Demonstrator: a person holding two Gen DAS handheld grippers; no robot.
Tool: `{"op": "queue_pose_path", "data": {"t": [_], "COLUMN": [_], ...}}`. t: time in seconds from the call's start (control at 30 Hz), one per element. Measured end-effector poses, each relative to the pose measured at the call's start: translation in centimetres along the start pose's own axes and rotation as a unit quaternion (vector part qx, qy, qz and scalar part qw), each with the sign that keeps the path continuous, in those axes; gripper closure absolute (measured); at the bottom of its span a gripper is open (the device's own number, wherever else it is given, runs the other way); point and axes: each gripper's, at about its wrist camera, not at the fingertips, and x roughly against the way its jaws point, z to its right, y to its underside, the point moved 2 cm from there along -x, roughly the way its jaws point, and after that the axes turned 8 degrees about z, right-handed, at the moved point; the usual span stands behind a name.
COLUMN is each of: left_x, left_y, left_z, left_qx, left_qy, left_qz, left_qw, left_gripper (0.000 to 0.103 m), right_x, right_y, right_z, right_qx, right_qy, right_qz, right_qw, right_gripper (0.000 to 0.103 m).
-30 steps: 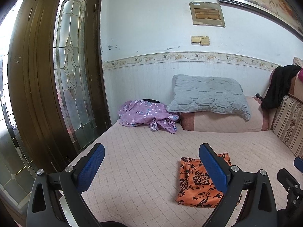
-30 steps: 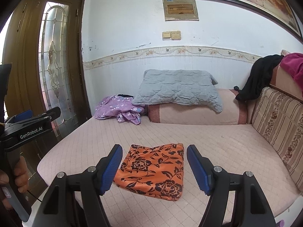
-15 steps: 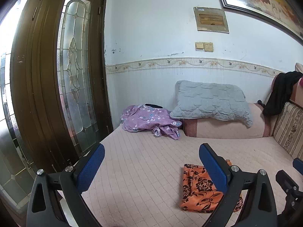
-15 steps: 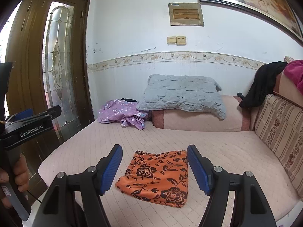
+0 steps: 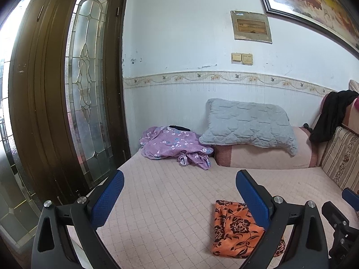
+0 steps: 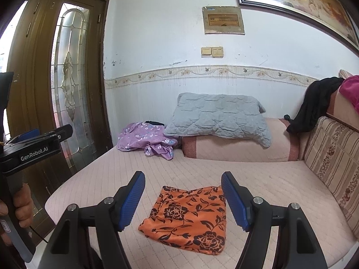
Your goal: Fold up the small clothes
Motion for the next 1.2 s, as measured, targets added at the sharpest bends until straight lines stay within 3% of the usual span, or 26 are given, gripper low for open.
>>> {"op": "queue_pose_path", "data": {"t": [0.63, 0.87, 1.1, 1.2], "left_x": [-1.3, -2.8, -6.1, -9.8], "left_y": [-1.8, -2.4, -1.9, -0.8], "left_z": [1.3, 1.7, 2.9, 3.3], "left_qx": [-0.005, -0.007, -0.001, 0.009], "left_qy": [0.04, 0.036, 0.053, 0.063], "left_qz": [0.01, 0.011, -0.013, -0.037], "left_qw": [0.9992, 0.9993, 0.9985, 0.9973], "left_gripper": [0.003, 0.003, 0.003, 0.003], "right_x": [-2.2, -3.9, -7.6, -10.2], "right_y": [-0.8, -1.1, -0.7, 0.1], "right_z": [0.2, 0.3, 2.2, 4.5], "right_qx": [-0.001, 0.001, -0.003, -0.017], "right_qy": [-0.001, -0.007, -0.008, -0.005], "right_qz": [0.007, 0.003, -0.01, -0.024], "right_qw": [1.0, 1.0, 1.0, 1.0], "right_gripper": [0.029, 0.029, 0.029, 0.029]}}
